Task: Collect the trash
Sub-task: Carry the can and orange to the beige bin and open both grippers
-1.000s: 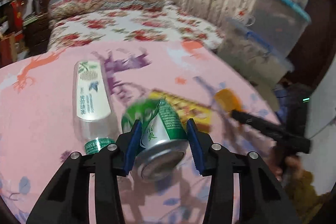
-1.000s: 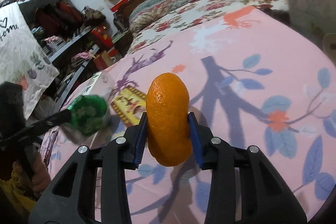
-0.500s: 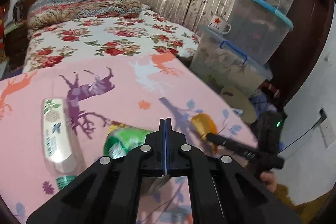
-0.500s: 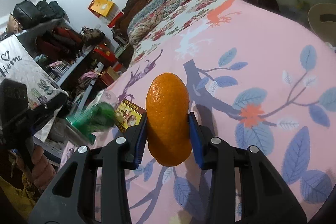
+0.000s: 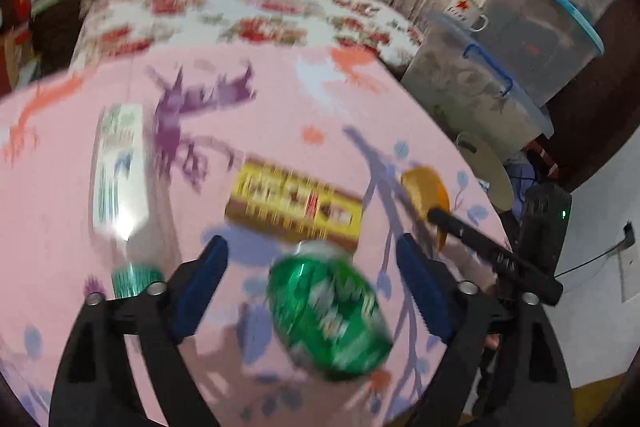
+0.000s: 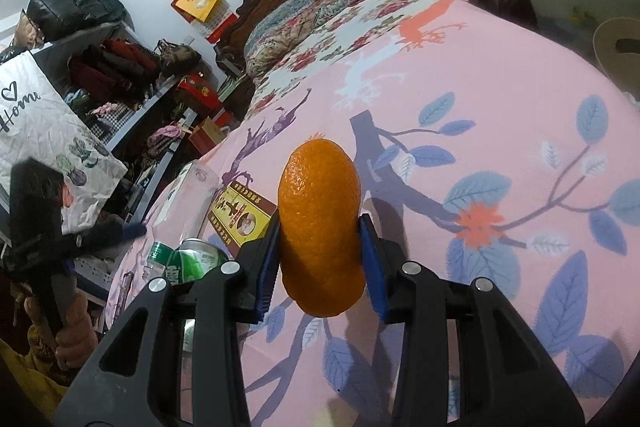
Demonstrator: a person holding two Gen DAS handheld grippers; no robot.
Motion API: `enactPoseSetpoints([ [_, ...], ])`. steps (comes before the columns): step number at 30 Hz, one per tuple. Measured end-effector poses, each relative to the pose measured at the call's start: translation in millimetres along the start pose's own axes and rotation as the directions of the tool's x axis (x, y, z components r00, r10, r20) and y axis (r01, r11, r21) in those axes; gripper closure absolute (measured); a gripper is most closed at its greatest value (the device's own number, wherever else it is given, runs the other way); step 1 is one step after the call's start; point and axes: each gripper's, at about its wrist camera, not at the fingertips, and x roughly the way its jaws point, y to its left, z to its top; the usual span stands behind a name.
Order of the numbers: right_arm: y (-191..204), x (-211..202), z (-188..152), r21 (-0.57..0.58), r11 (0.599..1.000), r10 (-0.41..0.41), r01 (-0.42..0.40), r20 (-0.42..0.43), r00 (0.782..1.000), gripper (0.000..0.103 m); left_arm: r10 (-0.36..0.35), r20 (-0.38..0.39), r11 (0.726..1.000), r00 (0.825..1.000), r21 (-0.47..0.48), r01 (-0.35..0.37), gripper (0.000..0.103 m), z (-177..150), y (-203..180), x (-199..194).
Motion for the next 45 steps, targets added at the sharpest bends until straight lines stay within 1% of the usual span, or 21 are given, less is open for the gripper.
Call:
enactPoseSetpoints([
  [2,0.1,-0.1,-0.5,-0.002,1.000,0.003,-0.003,-0.003,1.000,0.063,-0.039,-0.068,0.999,0.997,-0.040,0.036,0.020,-11.2,6.4,6.6],
  [6,2.2,0.7,-1.3,-0.011,1.000,-0.007,0.007,-0.005,1.000,0.063,-0.095,-0.144,0.993,0.985,-0.082,0.084,0.021,-26.8,8.8,26.8],
  [7,2.8,0.8,-1.2,-0.012,1.000,-0.011,0.011,-0.006,1.000,0.063,-0.124,-0.166,0.989,0.978,-0.104,0.107,0.030,-29.6,10.0,36.2],
  [8,3.3,0.6,-1.4,-0.013,1.000,-0.015,0.014,-0.007,1.000,0.063,-0.142,-0.183,0.986,0.973,-0.113,0.123,0.065,-32.0,9.8,42.4],
  [9,3.4,-0.2,-1.8,-0.012,1.000,-0.016,0.016,-0.006,1.000,0.063,-0.201,-0.211,0.975,0.957,-0.132,0.176,0.073,-33.9,9.6,50.8],
  [11,1.0,-3.3,-2.9,0.007,1.000,-0.004,0.004,0.000,1.000,0.063,-0.235,-0.201,0.967,0.951,-0.148,0.207,0.085,-32.9,7.4,49.6],
  [13,-4.0,-9.1,-4.9,0.035,0.999,0.017,-0.017,0.012,1.000,0.063,-0.161,-0.170,0.986,0.972,-0.068,0.152,0.085,-29.5,-2.3,39.1],
  [14,-5.9,-11.1,-5.5,0.042,0.999,0.019,-0.019,0.017,1.000,0.063,-0.163,-0.159,0.986,0.974,-0.049,0.157,0.085,-28.3,-5.7,34.0],
  [18,-16.0,-27.5,-3.9,0.054,0.998,0.003,-0.006,0.062,0.998,0.063,-0.254,-0.143,0.967,0.957,-0.047,0.250,0.085,-16.3,-17.7,21.2],
  [23,-44.1,-70.5,9.3,0.089,0.993,-0.095,0.081,0.177,0.979,0.063,-0.319,-0.148,0.939,0.936,0.084,0.333,0.085,23.6,-82.4,37.5],
  [26,-70.8,-103.2,17.7,0.137,0.978,-0.189,0.160,0.237,0.953,0.063,-0.336,-0.174,0.908,0.926,0.202,0.367,0.085,47.4,-139.9,64.2],
  [31,-118.0,-148.0,33.3,0.223,0.931,-0.345,0.288,0.291,0.892,0.062,-0.375,-0.264,0.839,0.889,0.312,0.446,0.085,88.5,-240.6,125.7],
  [33,-138.8,-158.0,43.8,0.248,0.908,-0.404,0.339,0.297,0.865,0.055,-0.364,-0.270,0.828,0.891,0.344,0.442,0.083,104.3,-279.1,150.3],
  [34,-147.4,-158.5,49.2,0.257,0.896,-0.430,0.362,0.296,0.853,0.049,-0.352,-0.264,0.828,0.898,0.360,0.430,0.061,111.4,-297.8,164.8],
  [35,-158.7,-157.1,53.9,0.269,0.878,-0.465,0.395,0.288,0.837,0.027,-0.320,-0.251,0.831,0.914,0.389,0.398,0.024,115.8,-314.6,179.5],
  [36,-169.2,-155.7,56.7,0.291,0.853,-0.508,0.432,0.278,0.815,0.020,-0.280,-0.223,0.839,0.934,0.415,0.351,0.019,118.3,-325.3,189.2],
  [37,-175.4,-156.0,56.4,0.310,0.833,-0.539,0.459,0.265,0.800,0.020,-0.231,-0.186,0.850,0.955,0.439,0.291,0.027,118.0,-332.8,197.9],
  [38,-178.5,-158.1,54.5,0.329,0.825,-0.547,0.460,0.258,0.796,0.022,-0.204,-0.183,0.852,0.962,0.450,0.266,0.037,115.5,-335.6,203.7],
  [39,-177.3,-162.8,49.6,0.337,0.840,-0.521,0.425,0.282,0.806,0.023,-0.206,-0.202,0.851,0.958,0.447,0.277,0.040,112.5,-332.9,205.5],
  [42,-163.6,-175.2,30.6,0.339,0.868,-0.473,0.362,0.344,0.811,0.024,-0.255,-0.217,0.844,0.942,0.425,0.326,0.041,97.7,-301.9,189.0],
  [45,-144.4,-168.3,17.7,0.308,0.913,-0.374,0.269,0.366,0.852,0.026,-0.286,-0.228,0.841,0.931,0.406,0.358,0.041,76.7,-253.2,158.7],
])
